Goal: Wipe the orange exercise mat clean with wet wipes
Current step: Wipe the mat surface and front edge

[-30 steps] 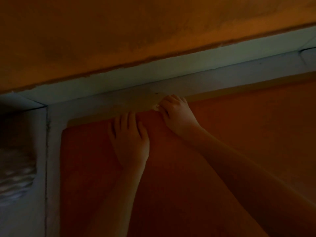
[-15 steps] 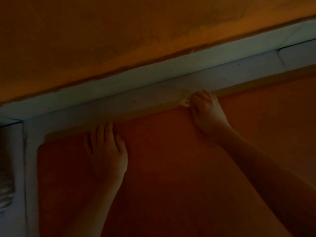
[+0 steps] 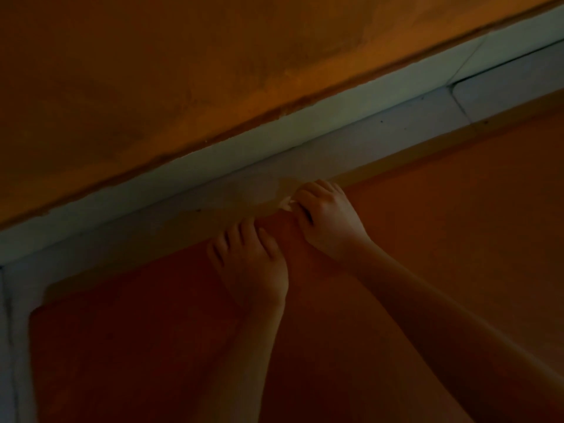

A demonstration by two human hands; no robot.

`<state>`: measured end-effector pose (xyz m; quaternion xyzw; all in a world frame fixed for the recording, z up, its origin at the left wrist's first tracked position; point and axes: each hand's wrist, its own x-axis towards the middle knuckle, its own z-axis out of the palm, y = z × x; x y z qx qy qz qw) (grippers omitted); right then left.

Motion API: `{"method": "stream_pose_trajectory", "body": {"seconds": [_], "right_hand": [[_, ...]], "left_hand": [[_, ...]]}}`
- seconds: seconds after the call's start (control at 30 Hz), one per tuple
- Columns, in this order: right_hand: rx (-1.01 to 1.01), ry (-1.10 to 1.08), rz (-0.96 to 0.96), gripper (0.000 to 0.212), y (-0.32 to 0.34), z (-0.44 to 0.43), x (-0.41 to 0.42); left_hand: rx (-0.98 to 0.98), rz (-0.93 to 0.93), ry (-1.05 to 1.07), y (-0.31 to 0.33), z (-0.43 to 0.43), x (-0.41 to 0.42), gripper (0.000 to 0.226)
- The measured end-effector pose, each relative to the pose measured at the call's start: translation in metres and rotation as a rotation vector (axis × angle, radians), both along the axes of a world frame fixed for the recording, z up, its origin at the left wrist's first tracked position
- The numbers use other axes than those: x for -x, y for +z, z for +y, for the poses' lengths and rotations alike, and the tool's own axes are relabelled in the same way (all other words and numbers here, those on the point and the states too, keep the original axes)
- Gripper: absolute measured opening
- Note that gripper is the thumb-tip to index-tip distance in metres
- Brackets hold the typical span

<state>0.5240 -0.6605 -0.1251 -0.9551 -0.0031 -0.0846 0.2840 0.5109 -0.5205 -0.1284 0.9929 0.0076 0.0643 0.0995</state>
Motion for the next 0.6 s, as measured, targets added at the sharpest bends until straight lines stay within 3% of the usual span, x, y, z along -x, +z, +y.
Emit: {"method": "stream_pose_trajectory", "body": {"seconds": [0.3,0.47,0.6], "right_hand": [[0.113,-0.015,0.005,0.032,0.002,-0.084,0.01],[0.259,-0.156,-0.007,0.027,0.006,-0.158,0.03],[0.245,-0.291,-0.034,0.028,0.002,-0.156,0.037]], "left_hand": [[0.029,0.052,0.012,0.003,-0.004,-0.001,0.042],[0.018,0.044,-0.002,0.001,-0.003,0.0,0.041],[0.013,0.027,-0.017,0.001,-0.003,0.002,0.041]]}}
